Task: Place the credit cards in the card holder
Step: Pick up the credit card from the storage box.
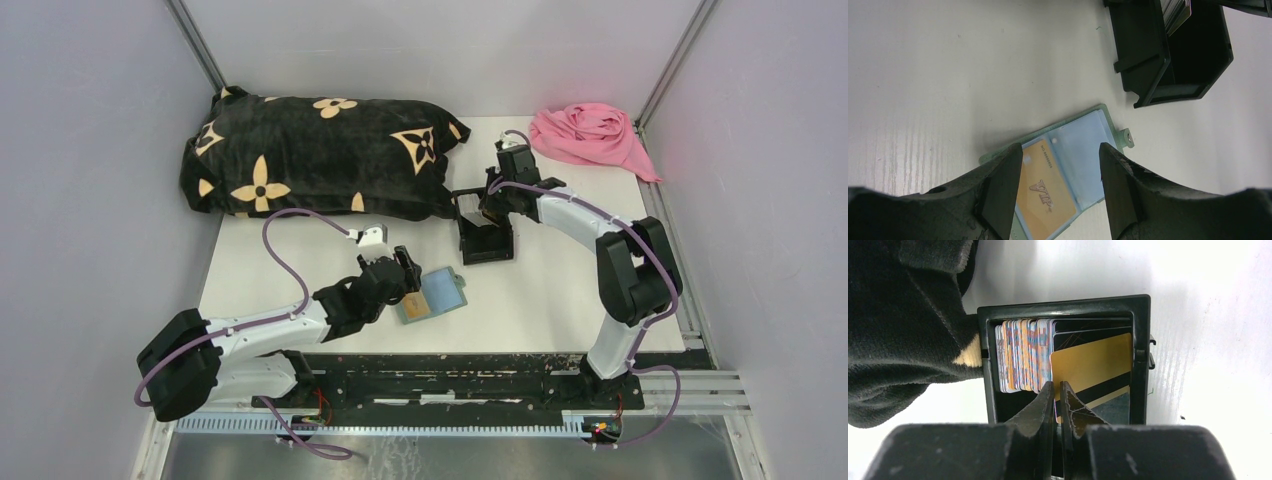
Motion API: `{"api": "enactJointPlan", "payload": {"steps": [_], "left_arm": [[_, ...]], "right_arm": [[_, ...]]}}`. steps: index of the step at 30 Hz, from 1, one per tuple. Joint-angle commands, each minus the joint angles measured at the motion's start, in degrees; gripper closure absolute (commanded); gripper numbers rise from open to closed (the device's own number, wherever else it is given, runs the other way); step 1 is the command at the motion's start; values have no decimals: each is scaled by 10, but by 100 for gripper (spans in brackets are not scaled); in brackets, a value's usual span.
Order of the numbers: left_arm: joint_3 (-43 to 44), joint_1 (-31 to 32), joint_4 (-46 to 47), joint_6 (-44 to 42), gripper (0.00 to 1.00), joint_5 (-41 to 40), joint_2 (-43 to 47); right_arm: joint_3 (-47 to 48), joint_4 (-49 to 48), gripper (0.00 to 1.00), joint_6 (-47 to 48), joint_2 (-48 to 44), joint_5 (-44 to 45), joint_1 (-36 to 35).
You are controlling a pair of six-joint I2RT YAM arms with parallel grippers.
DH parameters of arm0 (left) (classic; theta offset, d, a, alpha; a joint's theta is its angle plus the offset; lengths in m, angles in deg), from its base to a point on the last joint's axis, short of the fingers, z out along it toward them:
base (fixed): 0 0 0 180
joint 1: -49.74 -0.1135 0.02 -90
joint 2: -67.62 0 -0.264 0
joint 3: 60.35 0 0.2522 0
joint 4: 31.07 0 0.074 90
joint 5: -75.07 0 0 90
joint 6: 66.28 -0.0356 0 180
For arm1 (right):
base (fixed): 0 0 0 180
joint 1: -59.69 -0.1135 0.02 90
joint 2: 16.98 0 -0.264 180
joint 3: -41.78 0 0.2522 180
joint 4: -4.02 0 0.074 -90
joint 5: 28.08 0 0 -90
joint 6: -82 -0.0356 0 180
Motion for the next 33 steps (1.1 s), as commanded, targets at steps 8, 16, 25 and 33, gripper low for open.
{"api": "enactJointPlan", "payload": {"steps": [8,16,25,33], "left_arm": [[-5,2,27,2,35,-4,8],[-8,2,29,4,35,-4,14],[-3,1,38,-2,35,-4,4],[-5,3,52,-10,35,-4,5]], "right_arm": [[40,18,92,7,-25,13,-13],[44,22,94,7,-33,16,-15],[49,47,99,22,-52,44,-16],[50,73,99,37,-71,72,-16]]}}
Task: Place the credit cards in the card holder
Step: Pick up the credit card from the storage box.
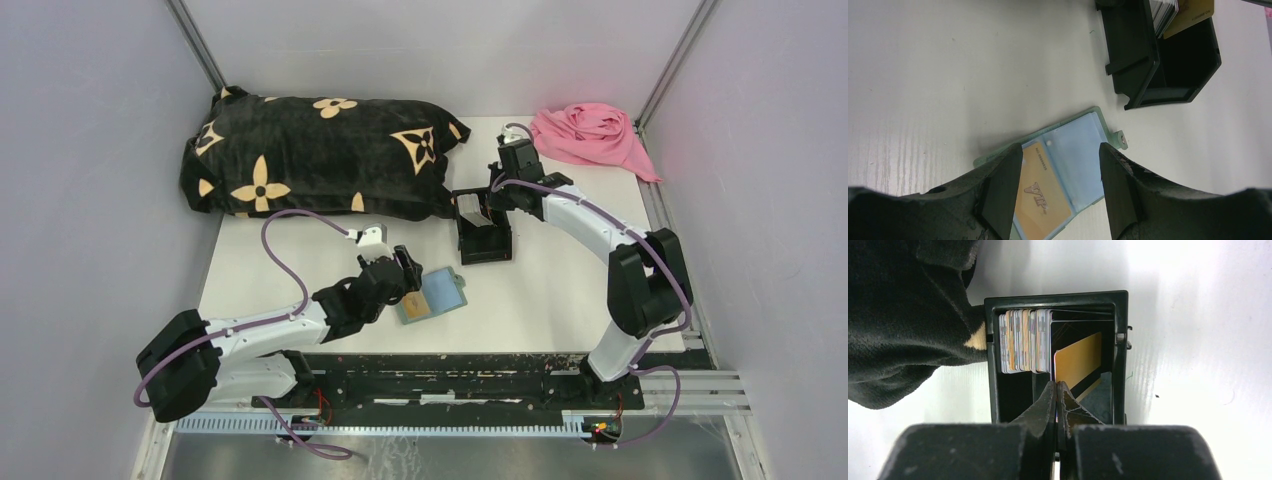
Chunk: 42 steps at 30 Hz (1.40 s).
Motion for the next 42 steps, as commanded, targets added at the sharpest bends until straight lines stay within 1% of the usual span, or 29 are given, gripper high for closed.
{"api": "enactJointPlan", "payload": {"steps": [1,4,12,21,31,34,38,42], "left_arm": [[-1,2,39,-12,34,-6,3],[-5,2,52,-17,34,13,3],[-18,2,98,-35,32,24,1],[-40,2,190,-66,29,43,0],[-42,2,249,-99,27,70,-2],[-36,1,261,-126,23,90,2],[-41,1,296,-179,17,150,0],[-40,2,306,-215,11,201,-3]], "right_arm": [[27,10,99,15,-33,26,-4],[26,19,99,20,-35,33,-4],[15,28,99,25,-62,39,-4],[-5,41,99,28,-113,31,-5],[-50,58,99,28,-195,-3,-4],[-74,69,99,28,-241,-24,-5],[-110,83,99,27,-300,-63,-12],[-140,100,99,23,-351,-112,-24]]}}
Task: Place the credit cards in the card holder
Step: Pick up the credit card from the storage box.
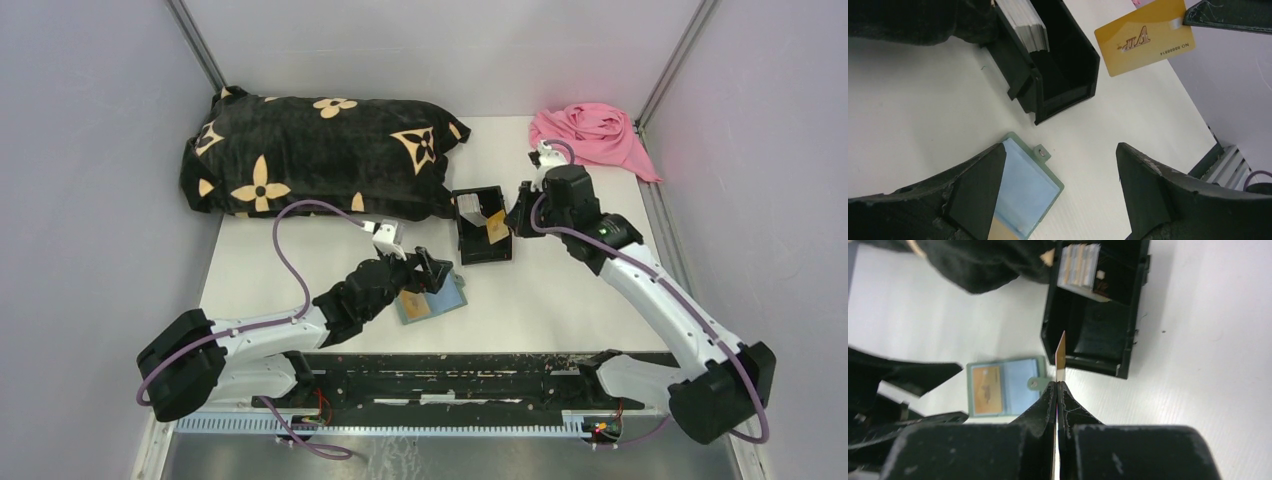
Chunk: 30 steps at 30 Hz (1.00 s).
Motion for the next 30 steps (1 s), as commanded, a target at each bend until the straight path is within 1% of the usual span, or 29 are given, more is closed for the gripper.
{"api": "enactJointPlan", "payload": {"steps": [1,3,10,14,18,25,30], "left_arm": [[0,2,59,-81,10,78,0],[3,2,61,-93,8,118,1],[4,2,33,-127,5,207,37],[5,2,17,-142,4,254,47],[3,2,13,-156,1,278,56],[20,2,-9,-186,0,326,46],[40,1,-16,-193,0,370,30]], "right_arm": [[-27,16,99,0,-57,-67,-19],[-39,27,99,-3,-80,-77,-38],[-73,47,99,-17,-141,-121,-89],[-86,58,99,-28,-163,-131,-114],[-98,59,99,-38,-175,-162,-120],[-112,51,99,-48,-181,-212,-122],[-125,19,99,-64,-171,-248,-123]]}}
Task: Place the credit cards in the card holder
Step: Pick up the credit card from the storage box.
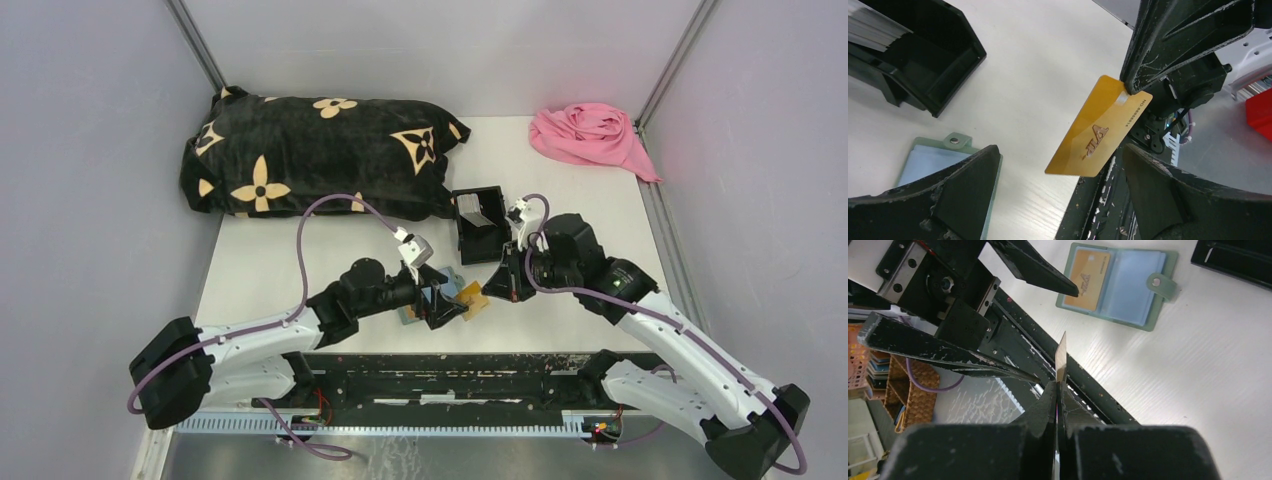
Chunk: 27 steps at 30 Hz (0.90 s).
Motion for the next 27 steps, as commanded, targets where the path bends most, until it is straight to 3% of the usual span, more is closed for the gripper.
{"api": "enactJointPlan", "payload": {"steps": [1,14,18,27], "left_arm": [[40,1,1,-44,0,60,-15],[55,-20,15,-25,4,172,-60],[51,-27,24,-16,13,187,-58],[4,-45,63,10,14,187,-20]], "right_arm": [[-8,-53,99,-20,3,-49,-4],[-19,-91,99,-26,31,-108,-4],[-18,-93,99,-19,41,-108,-3],[-27,-106,99,-11,61,-110,-3]]}}
